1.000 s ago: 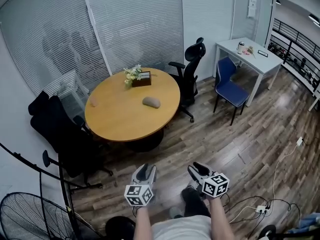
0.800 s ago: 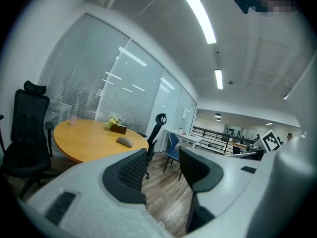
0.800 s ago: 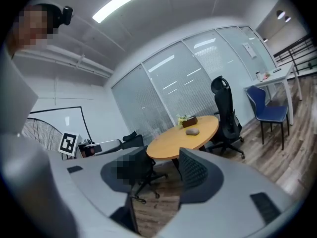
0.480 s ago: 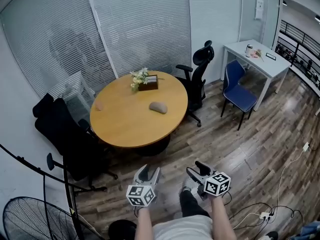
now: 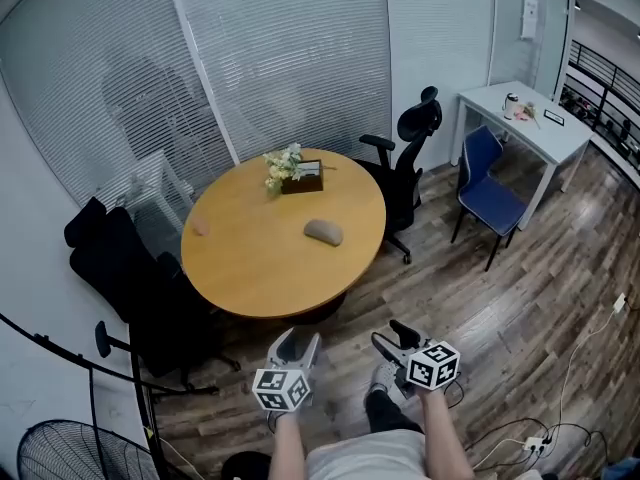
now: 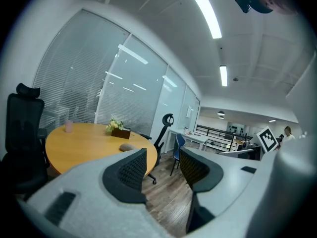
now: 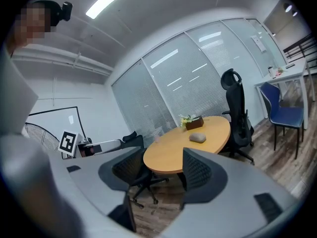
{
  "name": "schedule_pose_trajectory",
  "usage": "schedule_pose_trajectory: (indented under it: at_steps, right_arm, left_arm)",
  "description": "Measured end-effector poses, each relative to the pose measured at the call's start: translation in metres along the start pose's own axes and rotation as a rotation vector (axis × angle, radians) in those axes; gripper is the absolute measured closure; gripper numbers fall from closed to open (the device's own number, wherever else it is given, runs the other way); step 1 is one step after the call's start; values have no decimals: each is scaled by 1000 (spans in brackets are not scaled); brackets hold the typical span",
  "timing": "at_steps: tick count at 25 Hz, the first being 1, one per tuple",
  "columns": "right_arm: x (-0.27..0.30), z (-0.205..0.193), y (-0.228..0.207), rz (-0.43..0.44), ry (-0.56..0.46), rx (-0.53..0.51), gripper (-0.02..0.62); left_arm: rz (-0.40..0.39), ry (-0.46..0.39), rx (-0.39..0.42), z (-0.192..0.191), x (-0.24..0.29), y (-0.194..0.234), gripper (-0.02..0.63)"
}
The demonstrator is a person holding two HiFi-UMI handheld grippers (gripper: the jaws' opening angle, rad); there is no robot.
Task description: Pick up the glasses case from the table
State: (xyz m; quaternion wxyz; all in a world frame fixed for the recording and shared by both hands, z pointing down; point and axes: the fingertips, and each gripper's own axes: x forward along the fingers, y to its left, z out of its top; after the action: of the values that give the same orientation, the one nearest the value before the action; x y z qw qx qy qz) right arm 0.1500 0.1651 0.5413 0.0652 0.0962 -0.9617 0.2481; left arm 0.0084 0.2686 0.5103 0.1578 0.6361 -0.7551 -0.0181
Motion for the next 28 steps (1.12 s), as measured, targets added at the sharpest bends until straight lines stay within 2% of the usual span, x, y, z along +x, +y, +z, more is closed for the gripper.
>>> schedule_pose_trajectory:
  at_steps: [18,28]
  right_arm:
    - [138,77,-80,52,66,-13,351]
    - [185,96,-129,68,115,-33,348]
  left_arm:
    - [111,23,-9,54,118,84,413]
    - [137,41,-31,55,181,109,413]
